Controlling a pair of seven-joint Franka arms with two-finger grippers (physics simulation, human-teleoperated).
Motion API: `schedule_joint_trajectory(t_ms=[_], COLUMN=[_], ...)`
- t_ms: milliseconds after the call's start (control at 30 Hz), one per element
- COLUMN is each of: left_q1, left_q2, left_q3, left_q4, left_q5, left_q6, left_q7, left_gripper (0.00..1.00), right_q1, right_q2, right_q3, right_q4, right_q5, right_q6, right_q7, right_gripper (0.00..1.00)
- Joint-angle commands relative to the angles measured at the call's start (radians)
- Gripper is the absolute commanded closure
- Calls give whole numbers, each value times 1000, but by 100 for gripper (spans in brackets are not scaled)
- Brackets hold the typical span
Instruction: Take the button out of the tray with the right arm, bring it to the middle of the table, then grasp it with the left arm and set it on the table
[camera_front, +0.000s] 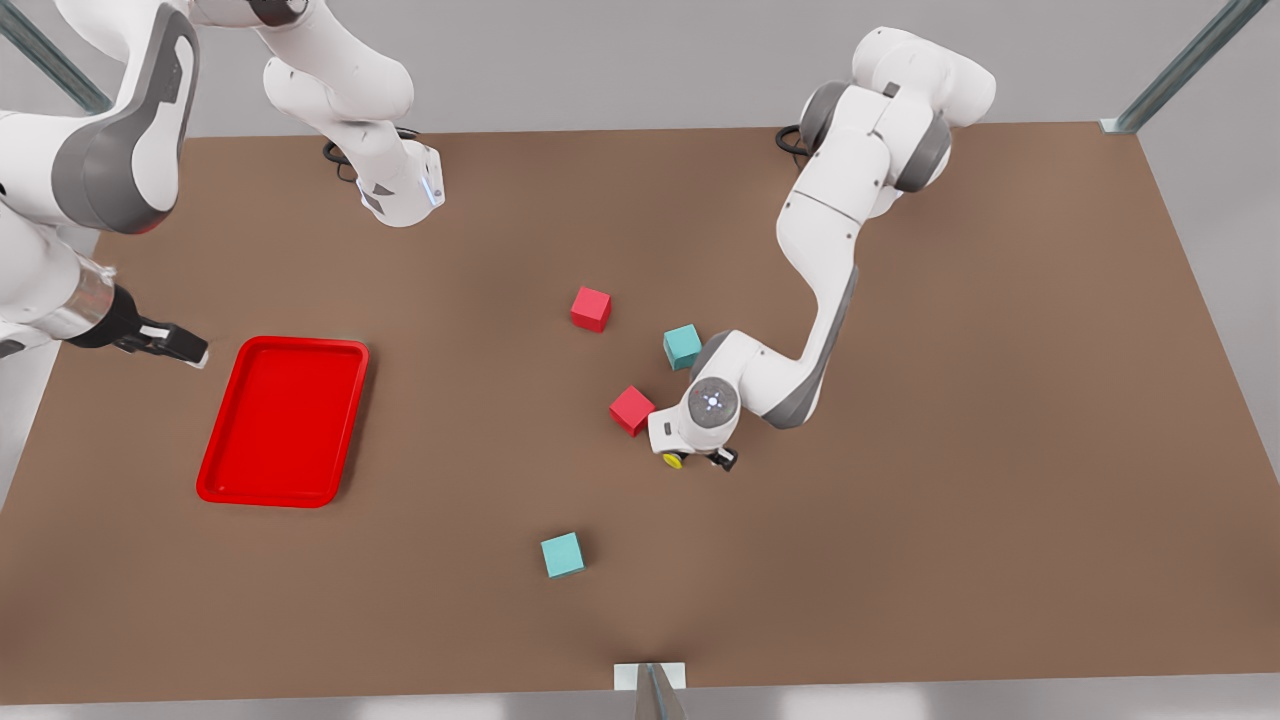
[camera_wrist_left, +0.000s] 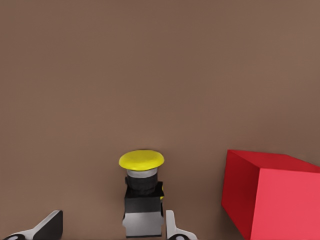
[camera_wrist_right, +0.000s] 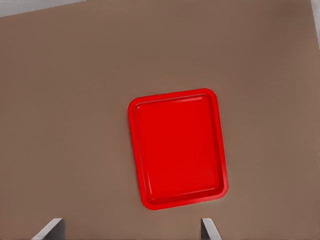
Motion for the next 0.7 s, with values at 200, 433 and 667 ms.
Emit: schedule_joint_trajectory(t_ms=[200, 433, 667], left_q1=[-20, -33, -46], left_q2=[-67, -70, -39], left_q3=[0, -2, -2], left_q4=[-132, -154, -142], left_q5=[5, 5, 8], left_q6=[112, 134, 164], left_q7=[-113, -161, -150], left_gripper=[0, 0, 0], right_q1=[-6, -26, -26], right_q2=[14, 12, 14], right_q3=[0, 0, 0], right_q4=[5, 5, 3], right_q5=[-15, -14, -14], right_q6=[80, 78, 76], right_q7=[-164, -171, -171], right_gripper=[0, 0, 0])
